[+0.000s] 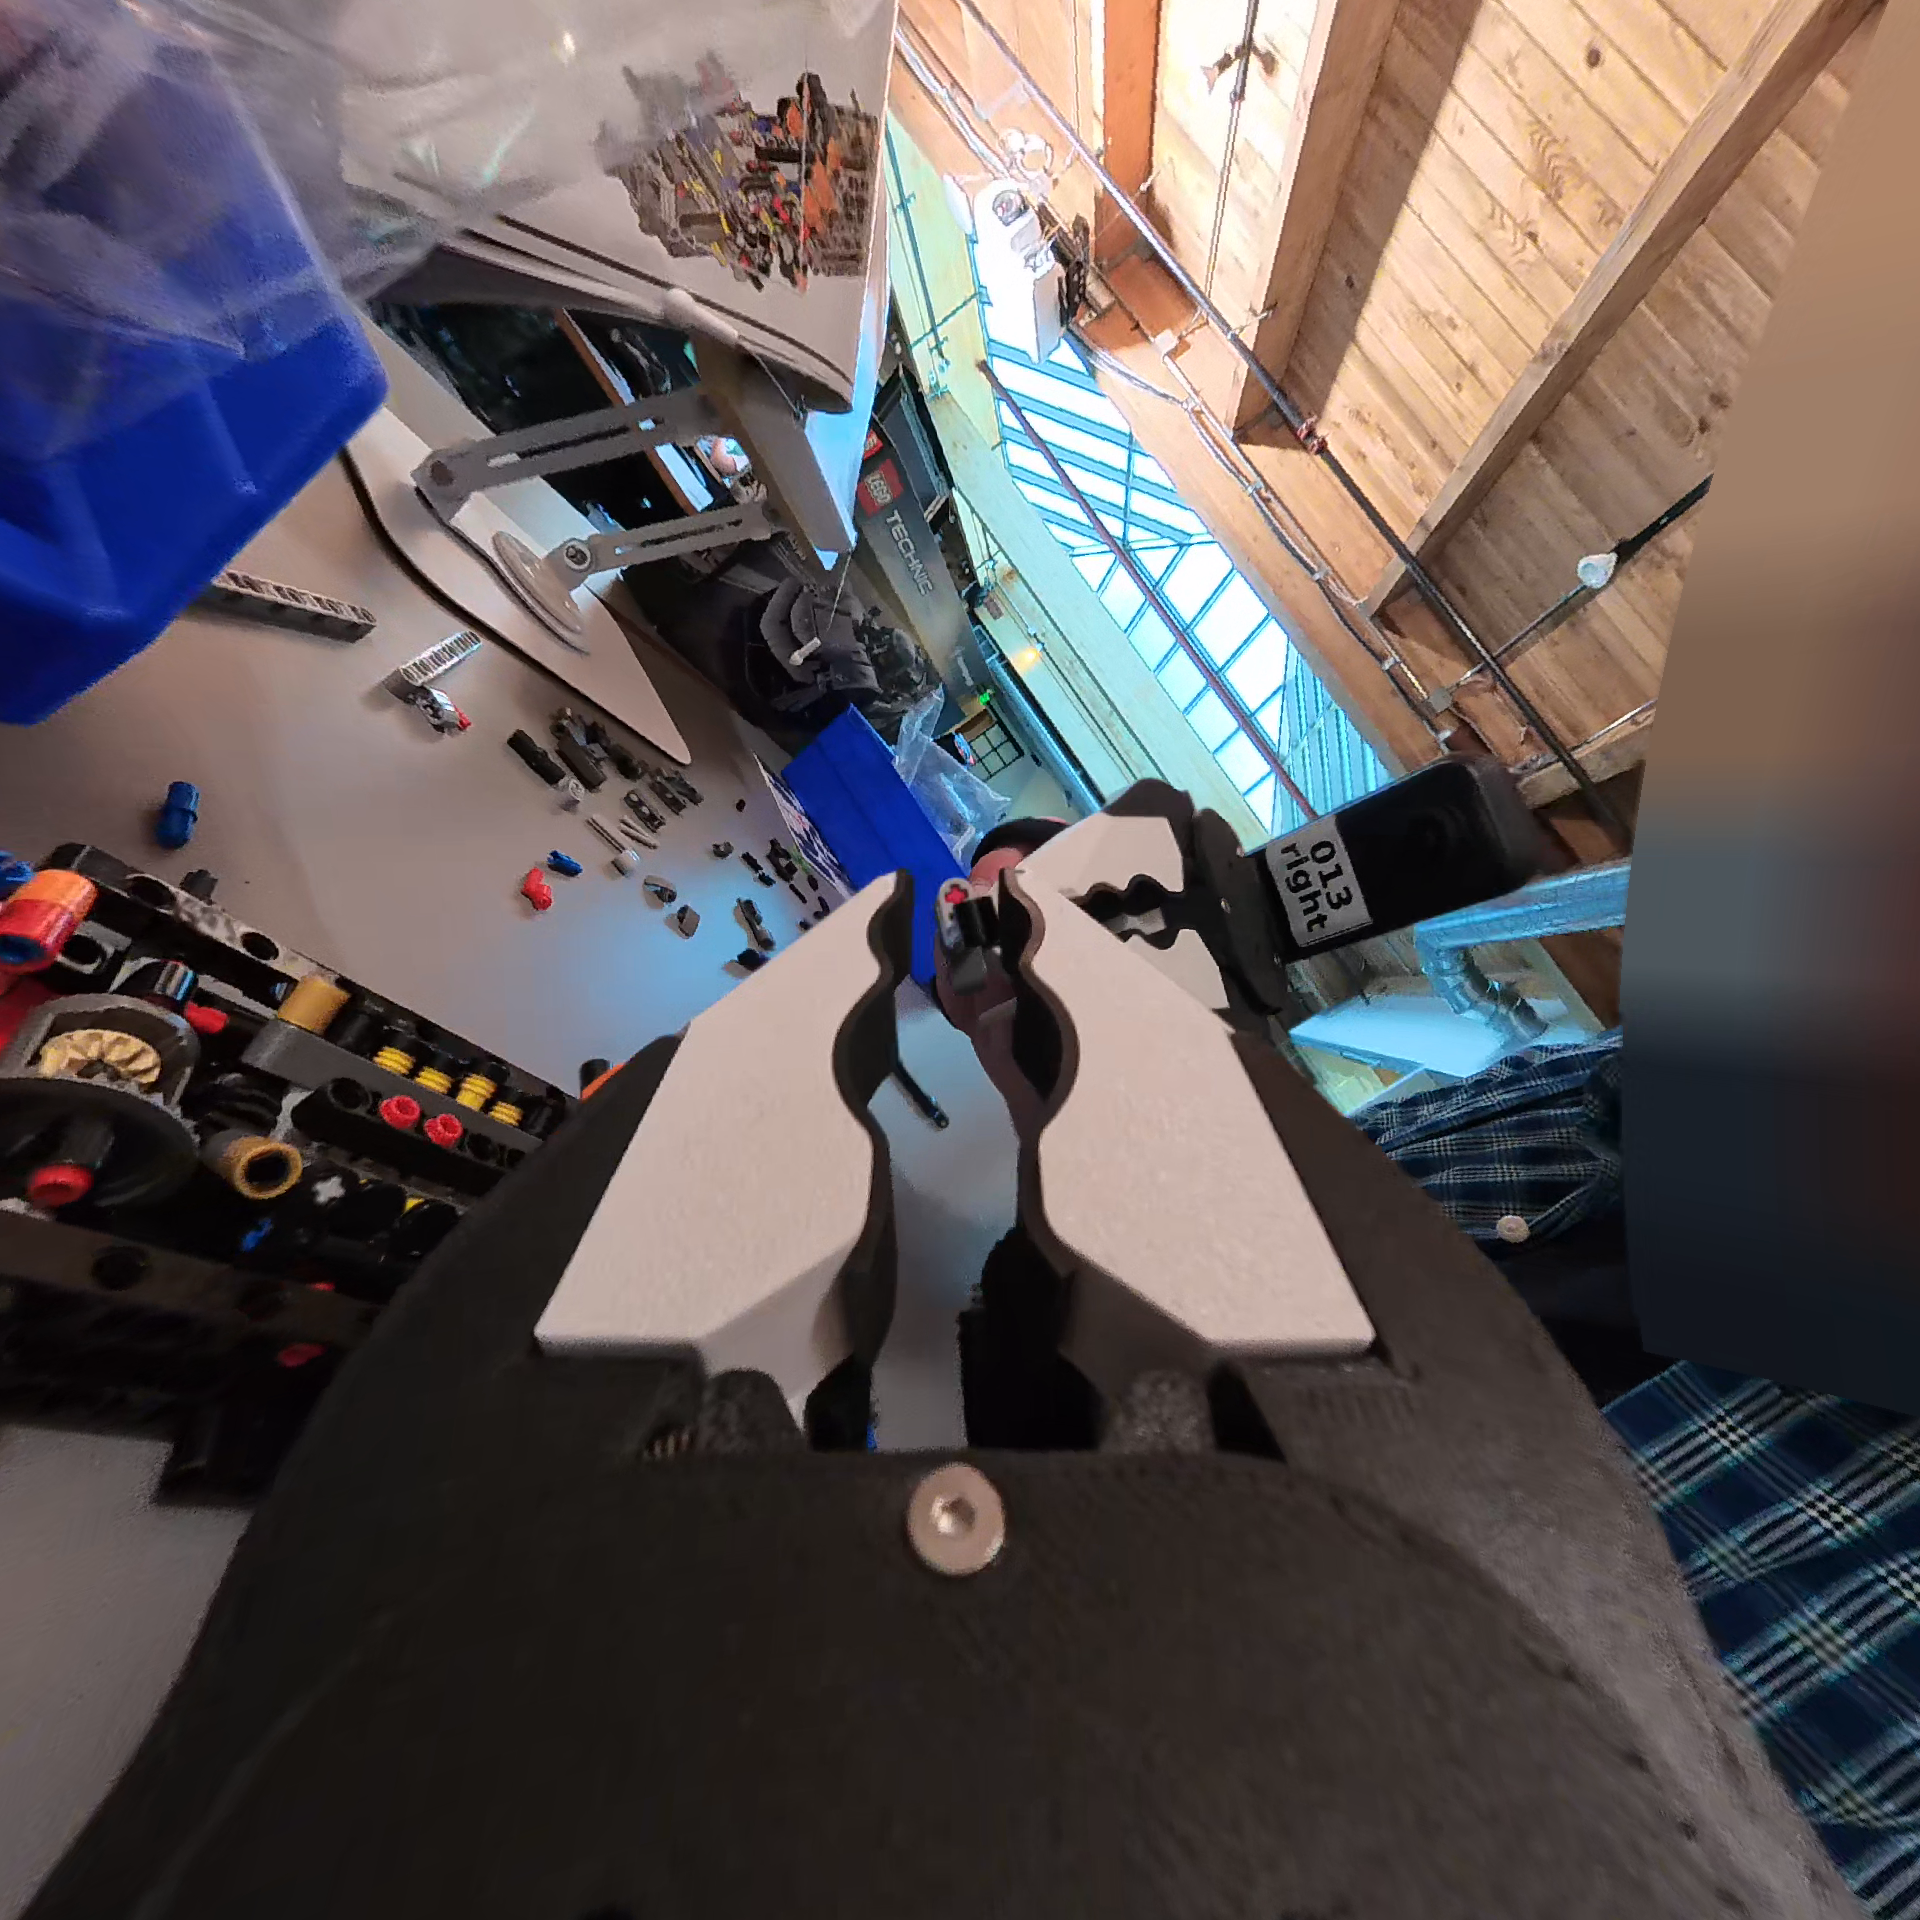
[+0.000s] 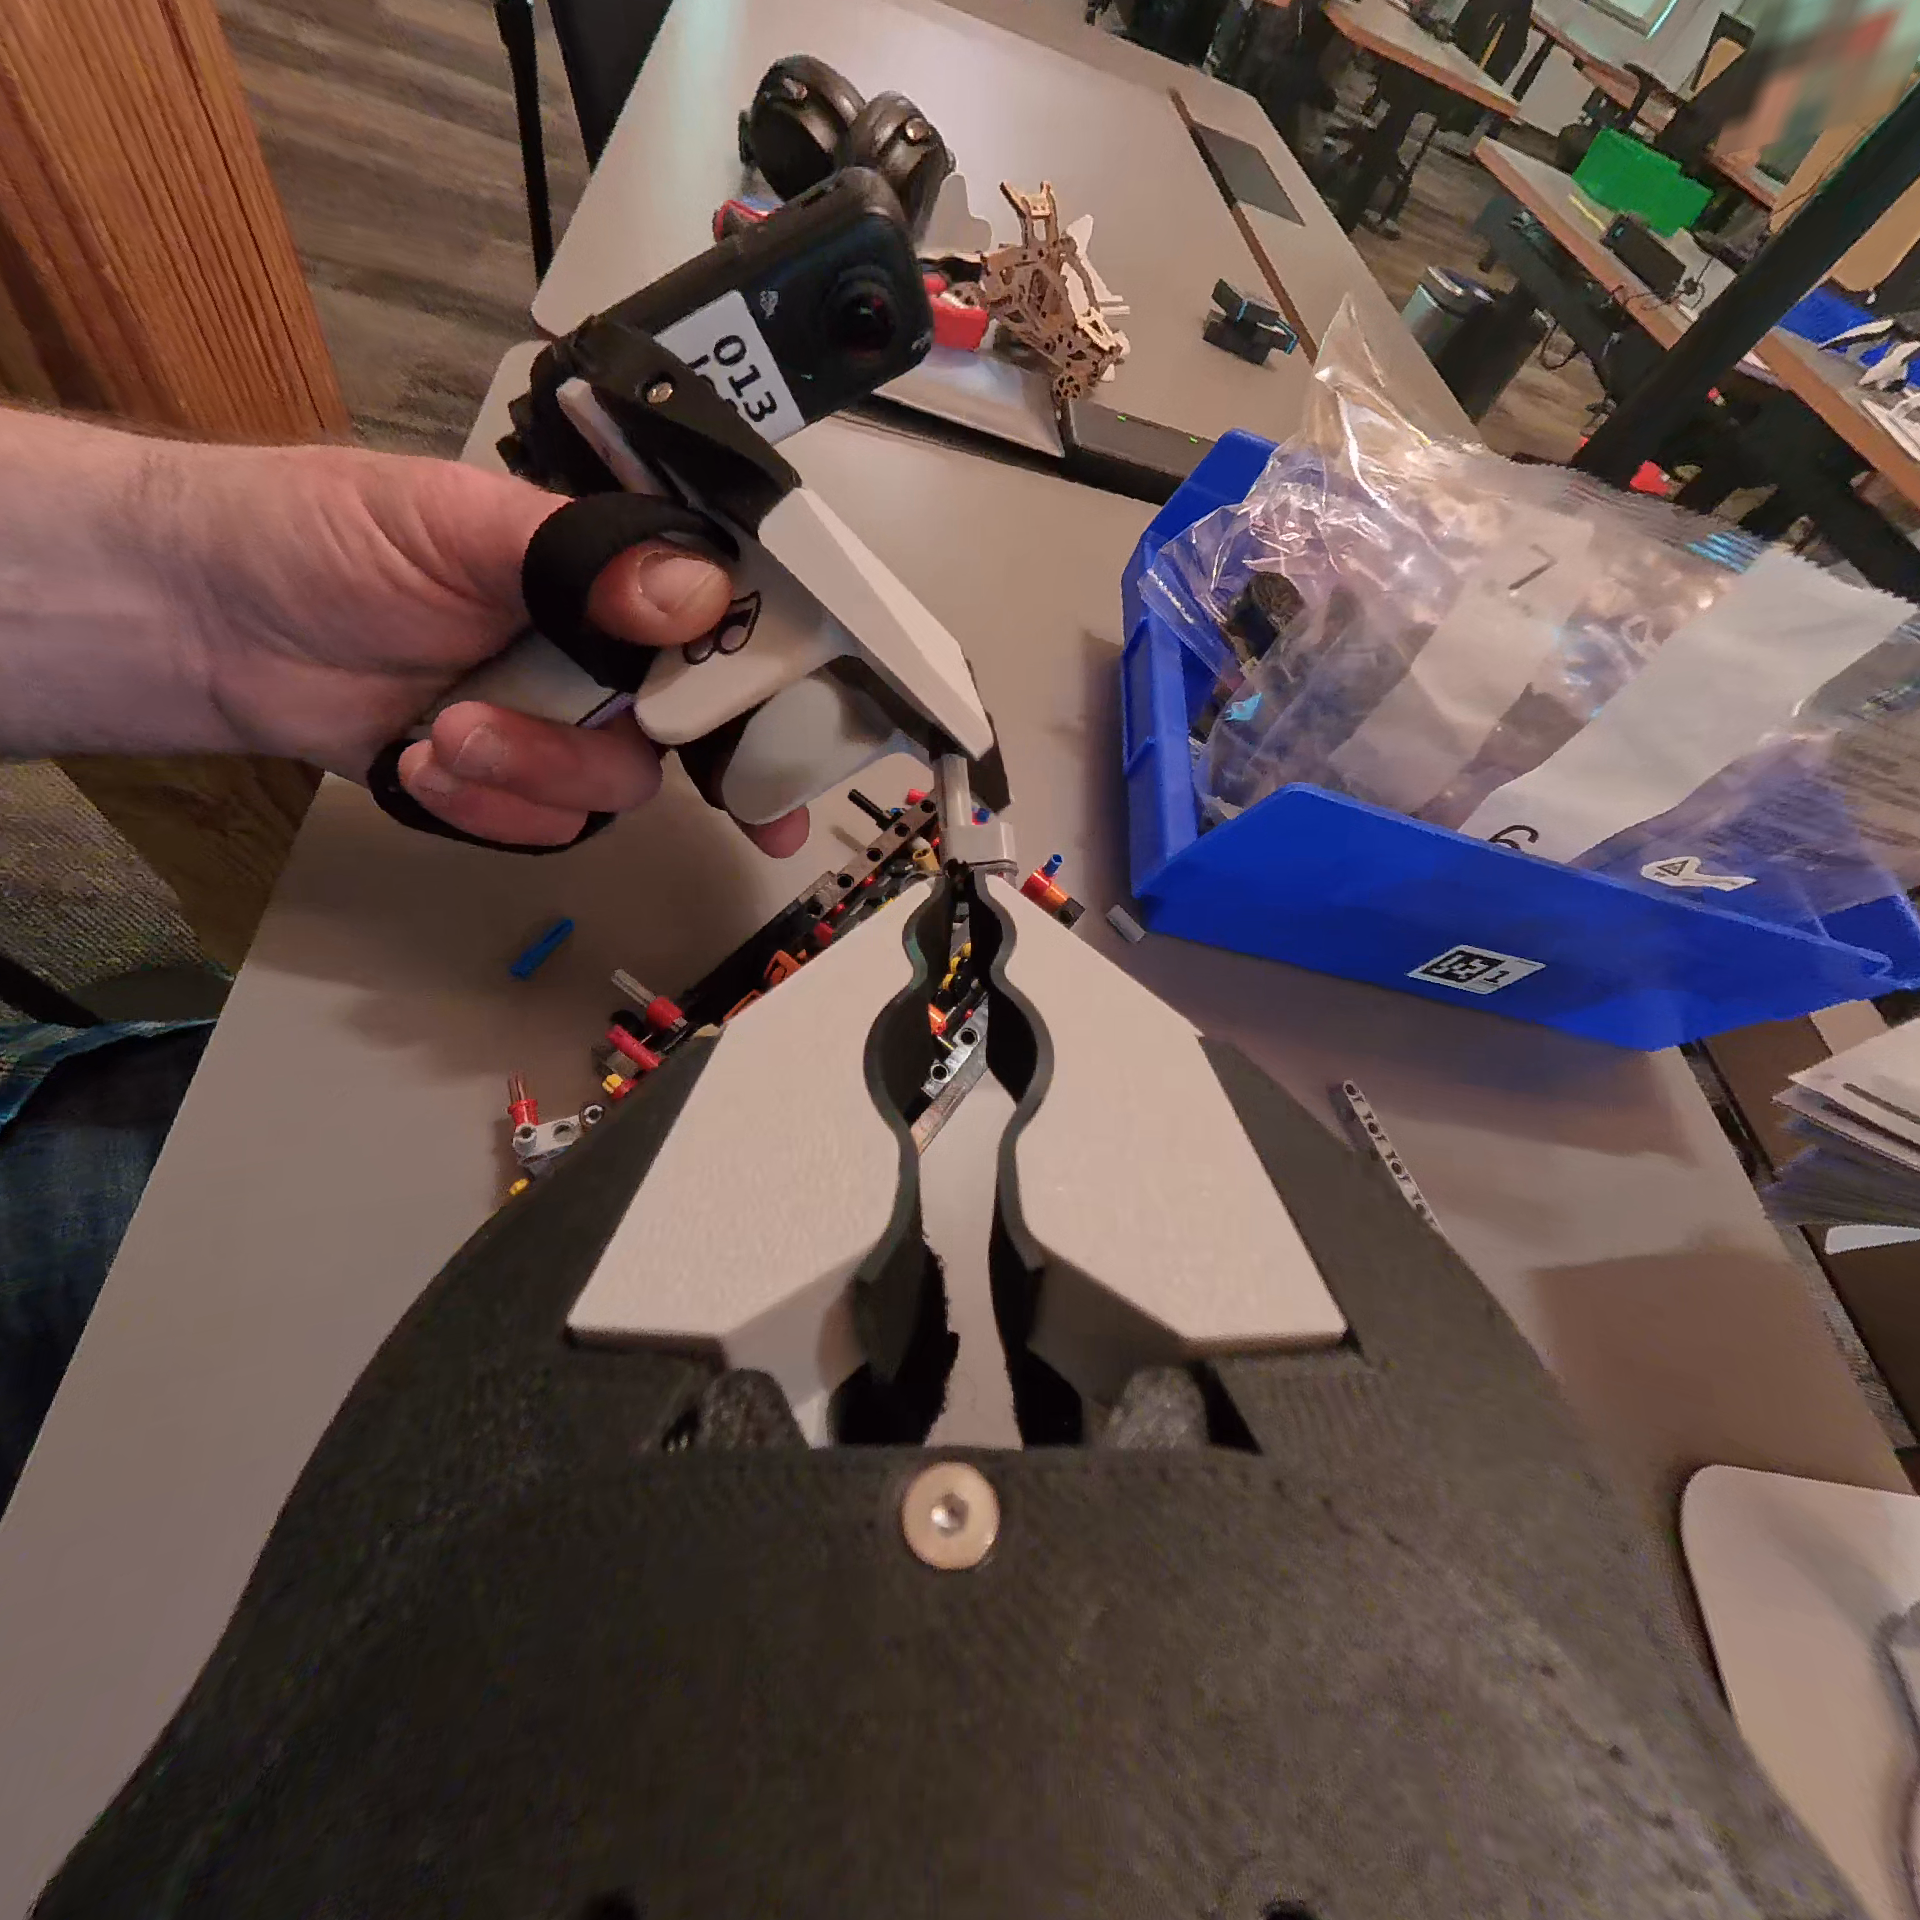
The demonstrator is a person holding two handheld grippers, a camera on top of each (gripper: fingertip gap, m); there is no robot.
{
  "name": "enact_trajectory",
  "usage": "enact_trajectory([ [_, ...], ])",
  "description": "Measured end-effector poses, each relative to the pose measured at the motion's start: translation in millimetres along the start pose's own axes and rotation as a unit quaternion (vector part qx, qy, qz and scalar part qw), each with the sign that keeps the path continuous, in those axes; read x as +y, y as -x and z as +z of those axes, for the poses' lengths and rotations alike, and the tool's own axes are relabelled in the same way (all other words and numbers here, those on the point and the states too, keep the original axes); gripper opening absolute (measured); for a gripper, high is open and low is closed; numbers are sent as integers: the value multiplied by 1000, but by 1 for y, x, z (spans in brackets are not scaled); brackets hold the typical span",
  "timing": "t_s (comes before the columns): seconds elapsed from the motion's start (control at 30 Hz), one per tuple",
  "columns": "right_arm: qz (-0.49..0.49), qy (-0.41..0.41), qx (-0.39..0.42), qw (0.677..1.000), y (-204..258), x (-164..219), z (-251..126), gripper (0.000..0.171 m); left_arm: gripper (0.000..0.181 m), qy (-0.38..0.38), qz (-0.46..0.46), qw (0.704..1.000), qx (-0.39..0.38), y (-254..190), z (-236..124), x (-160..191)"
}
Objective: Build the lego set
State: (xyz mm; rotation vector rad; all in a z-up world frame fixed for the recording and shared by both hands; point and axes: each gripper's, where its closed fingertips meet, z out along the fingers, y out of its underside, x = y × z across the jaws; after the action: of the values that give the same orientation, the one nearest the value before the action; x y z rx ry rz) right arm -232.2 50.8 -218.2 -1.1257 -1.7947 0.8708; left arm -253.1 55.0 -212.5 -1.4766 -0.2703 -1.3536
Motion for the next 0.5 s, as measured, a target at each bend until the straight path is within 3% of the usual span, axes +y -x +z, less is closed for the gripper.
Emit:
enact_trajectory([
  [0.5,-83,22,32,996,-7,-3,-14,0,15,31,7,999,16,-12,4,4],
])
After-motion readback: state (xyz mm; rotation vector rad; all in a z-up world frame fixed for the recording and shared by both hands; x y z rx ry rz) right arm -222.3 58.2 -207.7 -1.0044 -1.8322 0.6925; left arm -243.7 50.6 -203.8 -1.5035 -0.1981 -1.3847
